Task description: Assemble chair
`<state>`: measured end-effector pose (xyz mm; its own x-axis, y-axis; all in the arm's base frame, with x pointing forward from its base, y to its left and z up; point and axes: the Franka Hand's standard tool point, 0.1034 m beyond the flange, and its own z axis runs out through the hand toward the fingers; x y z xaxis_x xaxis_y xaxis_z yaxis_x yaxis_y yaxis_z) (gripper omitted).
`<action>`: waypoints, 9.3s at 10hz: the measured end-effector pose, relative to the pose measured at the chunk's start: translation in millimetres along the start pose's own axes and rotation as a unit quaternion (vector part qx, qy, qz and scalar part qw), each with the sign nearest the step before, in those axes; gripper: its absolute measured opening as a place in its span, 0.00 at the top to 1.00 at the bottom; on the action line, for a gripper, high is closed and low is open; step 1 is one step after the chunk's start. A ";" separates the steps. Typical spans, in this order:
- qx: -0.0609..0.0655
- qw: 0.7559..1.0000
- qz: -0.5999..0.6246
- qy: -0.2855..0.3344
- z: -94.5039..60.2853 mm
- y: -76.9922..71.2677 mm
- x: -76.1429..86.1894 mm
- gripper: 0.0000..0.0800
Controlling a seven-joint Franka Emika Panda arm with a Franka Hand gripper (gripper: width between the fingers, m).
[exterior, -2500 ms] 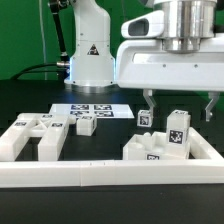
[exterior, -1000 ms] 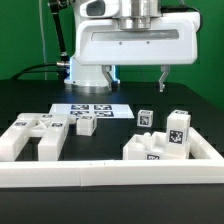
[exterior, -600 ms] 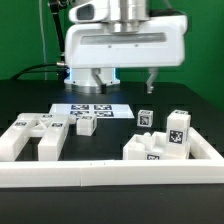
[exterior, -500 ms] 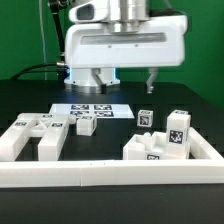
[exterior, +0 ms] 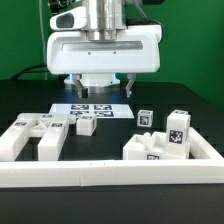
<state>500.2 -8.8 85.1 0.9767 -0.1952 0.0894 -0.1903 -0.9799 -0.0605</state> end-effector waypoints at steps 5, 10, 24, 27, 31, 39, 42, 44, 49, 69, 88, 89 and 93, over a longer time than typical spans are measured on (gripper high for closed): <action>-0.012 1.000 0.007 -0.013 7.1 43.1 -9.8 0.19; -0.011 0.999 0.019 -0.044 16.5 52.7 -17.3 0.19; 0.027 0.927 0.032 -0.373 34.4 52.3 -26.9 0.19; 0.026 0.927 0.032 -0.374 34.9 51.9 -27.7 0.19; 0.021 0.917 0.038 -0.396 42.9 49.7 -27.0 0.19; 0.018 0.884 0.033 -0.466 53.0 39.4 -23.1 0.19; 0.016 0.887 0.029 -0.461 58.7 34.1 -28.5 0.19; 0.015 0.888 0.028 -0.459 64.3 33.4 -33.9 0.19; 0.012 0.887 0.035 -0.460 72.4 39.1 -45.4 0.22; 0.026 0.955 0.015 -0.296 -13.3 7.8 62.1 0.63; 0.000 0.995 0.014 0.102 -13.7 -30.7 105.4 0.63; 0.003 0.992 0.023 0.122 -16.4 -39.3 106.5 0.63; -0.003 0.967 0.001 0.253 -17.1 -50.6 103.8 0.63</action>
Offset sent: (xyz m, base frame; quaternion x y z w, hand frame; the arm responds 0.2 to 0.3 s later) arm -0.0141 -0.0273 -0.0115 -0.0184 0.0022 -0.0285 0.9994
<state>609.5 19.8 114.5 0.8028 -0.1910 0.5648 -0.1939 -0.9794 -0.0555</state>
